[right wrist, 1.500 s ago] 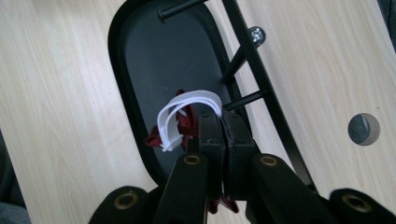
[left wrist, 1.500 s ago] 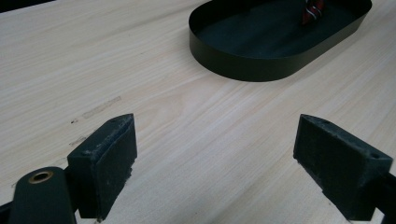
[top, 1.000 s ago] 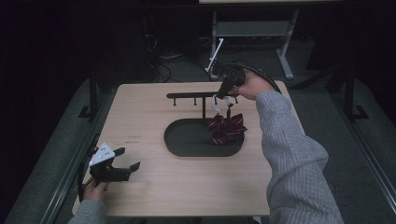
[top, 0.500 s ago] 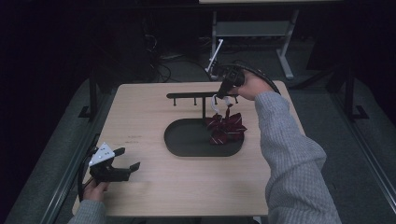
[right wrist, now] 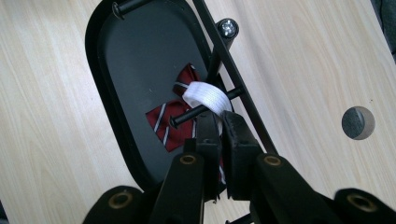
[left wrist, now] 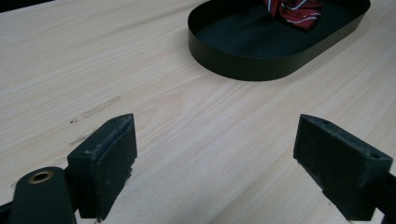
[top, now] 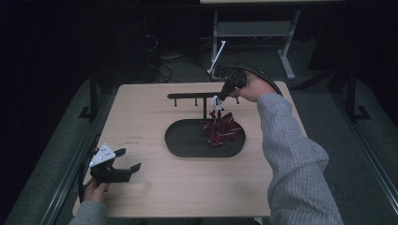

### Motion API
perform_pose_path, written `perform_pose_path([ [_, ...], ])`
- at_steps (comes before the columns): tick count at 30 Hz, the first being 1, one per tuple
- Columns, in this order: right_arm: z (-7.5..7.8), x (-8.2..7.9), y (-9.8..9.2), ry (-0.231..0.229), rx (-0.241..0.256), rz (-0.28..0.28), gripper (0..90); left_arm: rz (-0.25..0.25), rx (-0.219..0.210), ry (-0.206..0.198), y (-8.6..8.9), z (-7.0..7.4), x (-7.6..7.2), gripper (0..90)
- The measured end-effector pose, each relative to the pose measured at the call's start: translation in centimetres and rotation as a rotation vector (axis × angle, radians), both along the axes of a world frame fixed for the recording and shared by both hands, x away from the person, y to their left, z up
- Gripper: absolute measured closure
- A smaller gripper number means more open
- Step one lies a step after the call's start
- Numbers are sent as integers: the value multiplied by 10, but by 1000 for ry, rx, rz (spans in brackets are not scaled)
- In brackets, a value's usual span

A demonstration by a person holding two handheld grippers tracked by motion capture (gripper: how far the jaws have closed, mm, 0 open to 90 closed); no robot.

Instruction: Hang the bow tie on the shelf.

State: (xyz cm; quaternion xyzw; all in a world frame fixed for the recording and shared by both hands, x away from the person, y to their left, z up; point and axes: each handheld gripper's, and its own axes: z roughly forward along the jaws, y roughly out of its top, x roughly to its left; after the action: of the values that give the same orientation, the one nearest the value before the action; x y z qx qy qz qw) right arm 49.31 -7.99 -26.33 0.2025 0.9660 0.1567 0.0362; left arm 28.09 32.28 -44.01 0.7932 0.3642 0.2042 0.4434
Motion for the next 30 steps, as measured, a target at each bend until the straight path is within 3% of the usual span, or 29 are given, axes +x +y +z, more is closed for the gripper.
perform_pose_path([
  [19, 1, -2, -2, -1, 0, -3, 830, -3, 1, -4, -1, 0, 0, 129],
  [30, 0, -6, -12, 4, 33, -14, 784, -1, 1, -3, -1, 0, 0, 129],
])
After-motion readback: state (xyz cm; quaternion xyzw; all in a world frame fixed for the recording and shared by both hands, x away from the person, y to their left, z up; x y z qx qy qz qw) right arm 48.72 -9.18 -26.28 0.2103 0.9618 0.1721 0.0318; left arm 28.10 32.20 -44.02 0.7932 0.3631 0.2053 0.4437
